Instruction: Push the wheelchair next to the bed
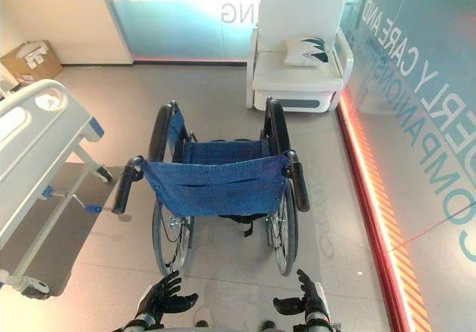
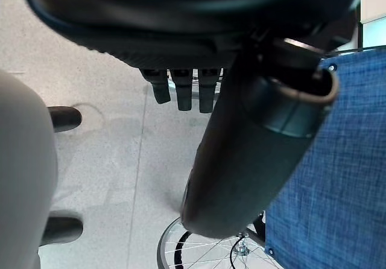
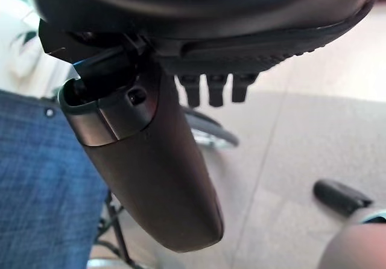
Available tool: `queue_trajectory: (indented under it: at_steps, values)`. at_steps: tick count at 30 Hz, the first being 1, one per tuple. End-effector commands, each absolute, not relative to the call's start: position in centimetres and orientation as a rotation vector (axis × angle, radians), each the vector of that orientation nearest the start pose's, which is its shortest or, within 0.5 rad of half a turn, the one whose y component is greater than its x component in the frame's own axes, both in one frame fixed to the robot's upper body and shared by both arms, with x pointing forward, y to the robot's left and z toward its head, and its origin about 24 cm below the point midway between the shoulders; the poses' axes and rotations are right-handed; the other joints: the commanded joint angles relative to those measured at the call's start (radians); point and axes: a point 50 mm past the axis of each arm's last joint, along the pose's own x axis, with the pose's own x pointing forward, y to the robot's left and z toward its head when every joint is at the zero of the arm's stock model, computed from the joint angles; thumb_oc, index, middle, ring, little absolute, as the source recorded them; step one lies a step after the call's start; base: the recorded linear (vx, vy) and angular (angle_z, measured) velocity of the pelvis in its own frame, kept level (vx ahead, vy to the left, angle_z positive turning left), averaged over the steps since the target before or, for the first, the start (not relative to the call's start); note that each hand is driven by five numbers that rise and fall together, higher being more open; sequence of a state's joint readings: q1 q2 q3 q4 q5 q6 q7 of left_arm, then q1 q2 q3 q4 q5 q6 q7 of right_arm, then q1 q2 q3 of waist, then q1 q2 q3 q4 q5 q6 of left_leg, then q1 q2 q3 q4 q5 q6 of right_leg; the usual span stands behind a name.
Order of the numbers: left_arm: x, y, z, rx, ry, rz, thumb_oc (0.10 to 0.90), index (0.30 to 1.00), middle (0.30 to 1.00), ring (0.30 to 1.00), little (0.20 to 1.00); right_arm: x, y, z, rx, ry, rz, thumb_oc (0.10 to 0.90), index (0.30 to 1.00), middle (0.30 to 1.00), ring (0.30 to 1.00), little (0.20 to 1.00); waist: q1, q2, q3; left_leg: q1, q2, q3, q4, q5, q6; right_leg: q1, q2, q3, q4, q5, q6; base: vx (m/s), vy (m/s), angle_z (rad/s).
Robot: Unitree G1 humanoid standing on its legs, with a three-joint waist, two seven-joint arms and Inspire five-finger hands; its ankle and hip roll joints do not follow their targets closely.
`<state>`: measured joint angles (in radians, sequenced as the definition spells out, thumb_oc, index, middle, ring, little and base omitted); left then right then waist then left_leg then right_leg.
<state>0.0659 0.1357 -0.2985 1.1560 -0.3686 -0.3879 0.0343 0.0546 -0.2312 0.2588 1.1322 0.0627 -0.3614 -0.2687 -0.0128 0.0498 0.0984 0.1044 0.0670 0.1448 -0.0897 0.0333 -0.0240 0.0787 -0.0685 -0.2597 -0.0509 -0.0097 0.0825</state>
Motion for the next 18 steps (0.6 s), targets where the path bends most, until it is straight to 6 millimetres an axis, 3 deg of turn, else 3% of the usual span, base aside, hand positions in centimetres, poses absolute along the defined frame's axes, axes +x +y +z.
queue_trajectory:
  at_steps: [1, 5, 7, 12, 14, 18]
  values:
    - [13.6, 18.2, -14.0, -0.011, 0.719, 0.088, 0.800, 0.900, 0.900, 0.900, 0.900, 14.7, -19.9, -13.2, -0.398, 0.679, -0.088, 0.800, 0.900, 0.900, 0.900, 0.900, 0.013, -0.030, 0.016, -0.011, -0.075, -0.018, 0.023, -0.079, 0.052, -0.023, -0.018, 0.018, 0.075, -0.037, 0.007, 0.00, 0.000, 0.00]
    - [13.4, 17.9, -14.2, -0.033, 0.737, 0.066, 0.800, 0.900, 0.900, 0.900, 0.900, 14.7, -20.0, -13.2, -0.397, 0.666, -0.111, 0.800, 0.900, 0.900, 0.900, 0.900, 0.016, -0.031, 0.017, -0.010, -0.074, -0.019, 0.023, -0.078, 0.052, -0.023, -0.018, 0.014, 0.075, -0.036, 0.006, 0.00, 0.000, 0.00]
    - [13.1, 17.7, -14.3, -0.026, 0.743, 0.065, 0.800, 0.900, 0.900, 0.900, 0.900, 14.6, -20.9, -13.0, -0.393, 0.668, -0.272, 0.800, 0.900, 0.900, 0.900, 0.900, 0.014, -0.026, 0.014, -0.008, -0.075, -0.018, 0.020, -0.077, 0.052, -0.021, -0.016, 0.014, 0.074, -0.035, 0.006, 0.00, 0.000, 0.00]
    - [13.1, 17.9, -14.4, -0.057, 0.757, 0.137, 0.800, 0.900, 0.900, 0.900, 0.900, 14.3, -21.1, -13.4, -0.305, 0.720, -0.310, 0.800, 0.900, 0.900, 0.900, 0.900, 0.008, -0.021, 0.012, -0.002, -0.075, -0.015, 0.016, -0.076, 0.052, -0.017, -0.016, 0.017, 0.070, -0.034, 0.005, 0.00, 0.006, 0.00]
    - [12.9, 18.5, -14.6, -0.113, 0.797, 0.202, 0.800, 0.900, 0.900, 0.900, 0.900, 14.8, -21.3, -13.1, -0.235, 0.709, -0.331, 0.800, 0.900, 0.900, 0.900, 0.900, 0.013, -0.023, 0.009, 0.002, -0.075, -0.020, 0.016, -0.074, 0.051, -0.010, -0.017, 0.015, 0.068, -0.033, 0.005, 0.00, 0.000, 0.00]
    - [13.9, 19.9, -13.9, -0.110, 0.746, 0.272, 0.800, 0.900, 0.900, 0.900, 0.900, 16.6, -22.2, -11.6, -0.271, 0.607, -0.394, 0.800, 0.900, 0.900, 0.900, 0.900, 0.017, -0.029, 0.003, 0.006, -0.073, -0.020, 0.014, -0.073, 0.051, -0.005, -0.016, 0.015, 0.065, -0.030, 0.006, 0.02, -0.021, 0.00]
